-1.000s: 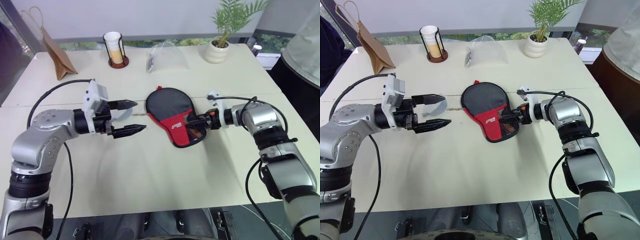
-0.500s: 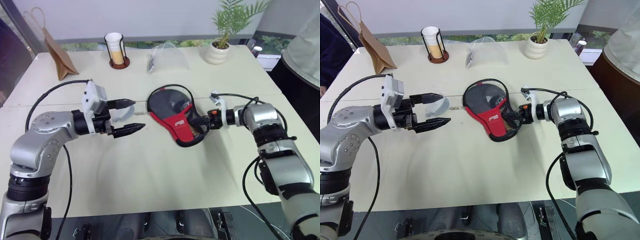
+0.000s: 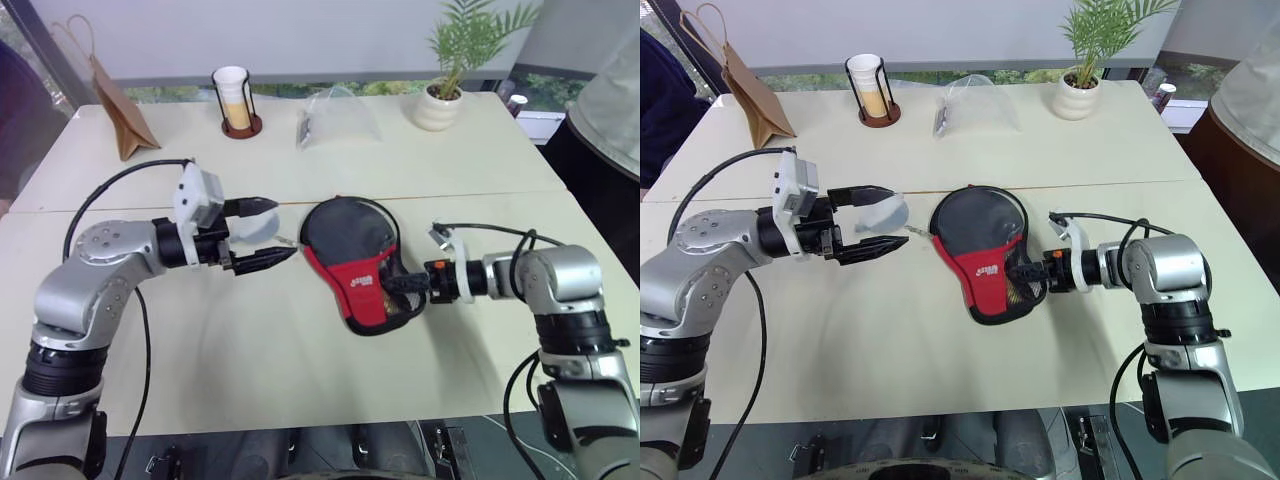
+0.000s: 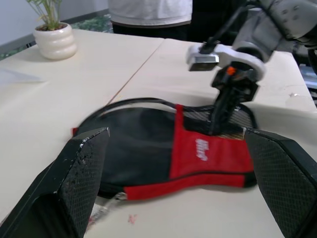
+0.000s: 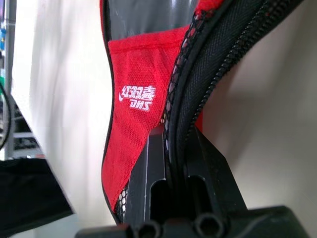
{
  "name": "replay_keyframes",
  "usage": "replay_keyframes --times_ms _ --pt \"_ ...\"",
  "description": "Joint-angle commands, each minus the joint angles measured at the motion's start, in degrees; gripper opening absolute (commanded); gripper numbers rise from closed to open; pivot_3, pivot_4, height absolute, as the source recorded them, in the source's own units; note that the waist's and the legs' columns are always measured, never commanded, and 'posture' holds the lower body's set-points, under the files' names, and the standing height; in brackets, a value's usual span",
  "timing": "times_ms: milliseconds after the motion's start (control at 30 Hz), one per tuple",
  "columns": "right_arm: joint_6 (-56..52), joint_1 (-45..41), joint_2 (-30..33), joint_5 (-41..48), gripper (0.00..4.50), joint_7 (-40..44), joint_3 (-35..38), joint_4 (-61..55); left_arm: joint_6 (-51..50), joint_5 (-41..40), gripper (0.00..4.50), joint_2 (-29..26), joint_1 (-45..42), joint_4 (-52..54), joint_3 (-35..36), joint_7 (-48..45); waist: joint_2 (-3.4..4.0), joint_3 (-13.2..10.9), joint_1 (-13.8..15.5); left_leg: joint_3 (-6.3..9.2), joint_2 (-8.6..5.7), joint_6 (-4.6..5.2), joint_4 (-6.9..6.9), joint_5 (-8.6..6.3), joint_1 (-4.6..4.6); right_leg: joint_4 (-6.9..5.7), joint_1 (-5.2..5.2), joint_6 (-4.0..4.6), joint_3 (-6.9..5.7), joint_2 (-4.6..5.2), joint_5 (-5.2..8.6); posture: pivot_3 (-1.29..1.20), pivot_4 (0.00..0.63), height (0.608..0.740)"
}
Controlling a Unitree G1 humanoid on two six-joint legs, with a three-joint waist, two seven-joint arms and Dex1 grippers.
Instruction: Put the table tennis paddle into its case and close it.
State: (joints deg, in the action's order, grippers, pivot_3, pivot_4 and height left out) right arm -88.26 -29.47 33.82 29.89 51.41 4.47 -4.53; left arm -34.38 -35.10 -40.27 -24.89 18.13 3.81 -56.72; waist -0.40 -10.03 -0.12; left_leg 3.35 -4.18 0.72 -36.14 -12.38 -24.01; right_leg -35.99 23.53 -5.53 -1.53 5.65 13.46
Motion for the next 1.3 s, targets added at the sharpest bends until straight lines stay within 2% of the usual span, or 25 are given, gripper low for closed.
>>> replay_keyframes --times_ms 33,133,333,467,600,700,767,833,933,1067,1200,1267,1300 --pt "-4.2 6.1 -0.5 7.9 0.09 -6.3 0.3 -5.5 1.3 0.2 4.50 -0.3 -0.1 0.9 0.4 -0.1 0.00 0.0 0.3 0.00 0.00 0.00 0.00 0.00 0.00 0.00 0.00 0.03 0.00 0.00 0.02 0.00 0.150 0.734" --pt "-4.2 10.9 -1.1 16.1 0.09 -13.2 3.0 -10.2 1.5 0.4 4.50 -0.4 0.3 0.8 0.1 -0.4 -0.02 0.0 0.7 0.00 0.02 0.01 0.02 0.00 0.00 0.01 0.00 0.14 0.00 0.01 0.09 0.00 0.150 0.734" --pt "-4.2 15.3 -2.0 35.1 0.09 -31.1 8.7 -10.9 1.6 0.5 4.50 -0.2 0.3 0.5 -0.1 -0.9 -0.03 0.0 0.8 -0.01 0.04 0.02 0.00 0.00 0.00 0.02 -0.01 0.17 -0.01 0.01 0.10 0.00 0.150 0.734" --pt "-4.2 17.2 -2.0 46.6 0.09 -42.3 10.2 -10.9 1.4 0.5 4.50 -0.2 0.1 0.5 -0.3 -1.0 -0.03 0.0 0.8 -0.01 0.06 0.03 0.01 0.00 -0.01 0.02 0.00 0.18 -0.01 0.01 0.11 0.00 0.150 0.734" --pt "-3.8 18.9 -1.7 54.1 0.09 -50.7 10.6 -10.7 1.5 0.7 4.50 0.1 -0.2 0.3 -0.9 -1.0 -0.03 0.0 0.8 -0.01 0.06 0.04 0.00 0.00 -0.03 0.05 -0.01 0.19 -0.02 0.01 0.12 0.00 0.150 0.734" --pt "-0.3 19.1 0.4 60.0 0.92 -56.4 9.8 -10.2 1.5 0.8 4.50 0.2 -0.4 0.0 -1.2 -1.1 -0.03 0.0 0.7 -0.01 0.06 0.05 0.00 0.00 -0.03 0.06 -0.02 0.19 -0.03 0.00 0.12 0.00 0.150 0.734" --pt "2.1 18.5 2.3 63.1 2.07 -58.9 9.3 -9.3 1.6 0.9 4.50 0.3 -0.3 -0.2 -1.4 -1.2 -0.02 0.0 0.7 -0.02 0.07 0.06 0.00 0.00 -0.05 0.08 -0.01 0.19 -0.03 -0.01 0.12 0.00 0.150 0.734" --pt "4.6 18.5 4.3 66.5 2.90 -61.1 8.1 -8.7 1.7 0.9 4.50 0.3 -0.3 -0.3 -1.5 -1.2 -0.02 0.0 0.7 -0.03 0.07 0.06 0.00 0.00 -0.06 0.15 -0.02 0.20 -0.03 -0.01 0.13 0.00 0.150 0.734" --pt "6.6 18.2 8.4 68.8 4.36 -61.2 6.6 -9.5 1.7 0.8 4.50 0.4 -0.3 -0.4 -1.8 -1.2 -0.02 0.0 0.8 -0.03 0.10 0.07 -0.03 0.00 -0.10 0.31 -0.08 0.21 -0.06 -0.03 0.14 0.00 0.150 0.734" --pt "6.2 16.7 16.2 63.4 4.44 -53.9 6.9 -12.0 3.8 3.5 4.50 -1.3 -0.1 -2.7 -2.3 -2.1 0.02 0.0 0.9 -0.02 0.09 0.13 -0.11 -0.02 -0.21 0.59 -0.16 0.20 -0.11 -0.02 0.12 0.00 0.150 0.734" --pt "9.3 12.2 26.1 52.4 4.44 -39.7 6.7 -13.3 6.4 5.9 4.50 -2.7 0.0 -5.6 -2.2 -3.2 0.03 -0.1 0.8 -0.07 0.10 0.22 -0.13 -0.07 -0.34 0.70 -0.09 0.19 -0.15 -0.03 0.11 0.00 0.150 0.734" --pt "11.2 10.8 28.6 48.0 4.44 -34.0 5.5 -13.3 6.8 6.1 4.50 -2.8 -0.2 -6.3 -2.0 -3.5 0.07 -0.1 0.8 -0.09 0.10 0.24 -0.12 -0.08 -0.35 0.71 -0.05 0.19 -0.16 -0.04 0.11 0.00 0.150 0.734" --pt "16.3 8.8 30.6 42.1 4.44 -28.6 3.1 -14.6 7.5 7.0 4.50 -3.1 -0.6 -7.2 -2.2 -3.7 0.05 -0.1 0.8 -0.08 0.13 0.24 -0.08 -0.09 -0.35 0.73 -0.05 0.19 -0.17 -0.04 0.11 0.00 0.150 0.734"
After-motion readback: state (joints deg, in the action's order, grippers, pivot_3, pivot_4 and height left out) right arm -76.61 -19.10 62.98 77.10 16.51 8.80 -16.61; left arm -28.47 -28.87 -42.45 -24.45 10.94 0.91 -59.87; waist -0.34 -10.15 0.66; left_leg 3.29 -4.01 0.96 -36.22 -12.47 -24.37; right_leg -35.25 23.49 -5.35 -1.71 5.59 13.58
